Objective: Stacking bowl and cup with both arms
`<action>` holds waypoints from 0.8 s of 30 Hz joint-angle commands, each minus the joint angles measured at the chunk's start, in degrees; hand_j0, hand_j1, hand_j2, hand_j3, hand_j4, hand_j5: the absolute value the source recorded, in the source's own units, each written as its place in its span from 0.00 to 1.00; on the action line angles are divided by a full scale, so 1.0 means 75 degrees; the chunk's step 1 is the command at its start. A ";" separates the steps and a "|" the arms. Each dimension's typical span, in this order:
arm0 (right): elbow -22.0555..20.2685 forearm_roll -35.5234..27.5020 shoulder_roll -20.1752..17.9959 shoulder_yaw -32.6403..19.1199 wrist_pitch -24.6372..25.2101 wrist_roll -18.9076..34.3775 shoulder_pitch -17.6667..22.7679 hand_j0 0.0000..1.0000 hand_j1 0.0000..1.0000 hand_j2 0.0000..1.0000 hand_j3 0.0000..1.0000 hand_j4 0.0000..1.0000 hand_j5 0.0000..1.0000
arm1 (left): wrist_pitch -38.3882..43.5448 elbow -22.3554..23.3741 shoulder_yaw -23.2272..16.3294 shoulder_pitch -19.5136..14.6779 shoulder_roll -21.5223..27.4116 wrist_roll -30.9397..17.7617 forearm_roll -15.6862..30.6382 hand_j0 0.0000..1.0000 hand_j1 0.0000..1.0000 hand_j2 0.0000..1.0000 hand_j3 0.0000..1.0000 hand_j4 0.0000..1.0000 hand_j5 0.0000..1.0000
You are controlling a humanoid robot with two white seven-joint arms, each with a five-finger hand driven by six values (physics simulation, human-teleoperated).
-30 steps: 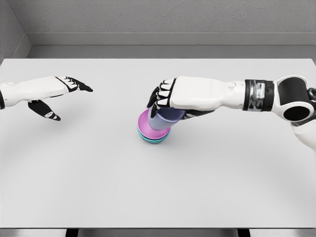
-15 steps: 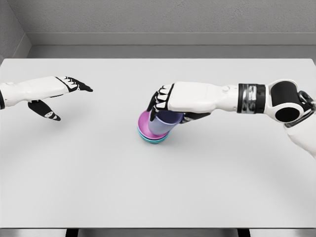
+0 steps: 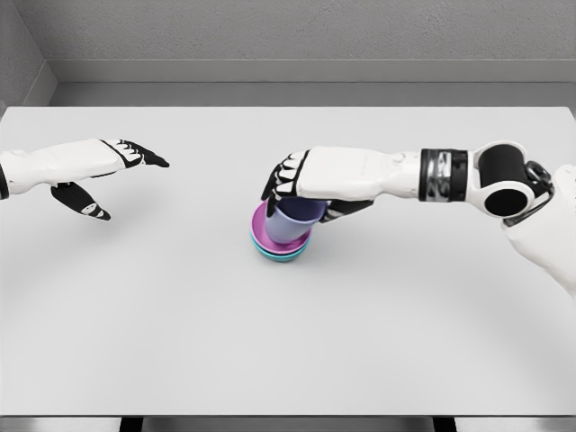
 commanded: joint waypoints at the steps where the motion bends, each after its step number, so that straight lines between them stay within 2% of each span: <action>1: 0.0144 0.0015 0.0055 0.0053 0.0014 -0.0001 0.0000 0.57 0.57 0.57 0.57 0.57 0.57 | 0.0020 -0.0001 0.0004 0.0000 0.0007 0.0003 0.0049 1.00 1.00 1.00 1.00 1.00 1.00; 4: 0.0156 0.0015 0.0055 0.0065 0.0014 -0.0001 0.0012 0.59 0.59 0.59 0.59 0.59 0.59 | 0.0020 -0.0001 0.0004 0.0000 0.0007 0.0003 0.0049 1.00 1.00 1.00 1.00 1.00 1.00; 5: 0.0156 0.0015 0.0055 0.0088 0.0025 -0.0001 0.0012 0.67 0.67 0.67 0.67 0.67 0.67 | 0.0020 -0.0001 0.0004 0.0000 0.0007 0.0003 0.0049 1.00 1.00 1.00 1.00 1.00 1.00; 6: 0.0202 0.0015 0.0055 0.0100 0.0026 -0.0001 0.0012 1.00 1.00 1.00 1.00 1.00 1.00 | 0.0020 -0.0001 0.0004 0.0000 0.0007 0.0003 0.0049 1.00 1.00 1.00 1.00 1.00 1.00; 14: 0.0074 -0.0009 -0.0027 -0.0029 0.0014 -0.0001 -0.0117 1.00 1.00 1.00 1.00 1.00 1.00 | 0.0020 -0.0001 0.0004 0.0000 0.0007 0.0003 0.0049 1.00 1.00 1.00 1.00 1.00 1.00; 16: -0.0278 -0.0056 -0.0132 -0.0614 0.0002 -0.0001 -0.0234 1.00 1.00 1.00 1.00 1.00 1.00 | 0.0020 -0.0001 0.0004 0.0000 0.0007 0.0003 0.0049 1.00 1.00 1.00 1.00 1.00 1.00; 18: -0.0676 -0.0126 -0.0566 -0.1552 -0.0036 -0.0001 -0.0211 1.00 1.00 1.00 1.00 1.00 1.00 | 0.0020 -0.0001 0.0004 0.0000 0.0007 0.0003 0.0049 1.00 1.00 1.00 1.00 1.00 1.00; 20: -0.0899 -0.0208 -0.1058 -0.2103 -0.0036 -0.0001 -0.0071 1.00 1.00 1.00 1.00 1.00 1.00 | 0.0020 -0.0001 0.0004 0.0000 0.0007 0.0003 0.0049 1.00 1.00 1.00 1.00 1.00 1.00; 23: -0.0864 -0.0512 -0.1667 -0.2724 -0.0036 -0.0001 0.0620 1.00 1.00 1.00 1.00 1.00 1.00 | 0.0020 -0.0001 0.0004 0.0000 0.0007 0.0003 0.0049 1.00 1.00 1.00 1.00 1.00 1.00; 24: -0.0840 -0.0688 -0.1949 -0.3099 -0.0036 -0.0001 0.1147 1.00 1.00 1.00 1.00 1.00 1.00 | 0.0020 -0.0001 0.0004 0.0000 0.0007 0.0003 0.0061 1.00 1.00 1.00 1.00 1.00 1.00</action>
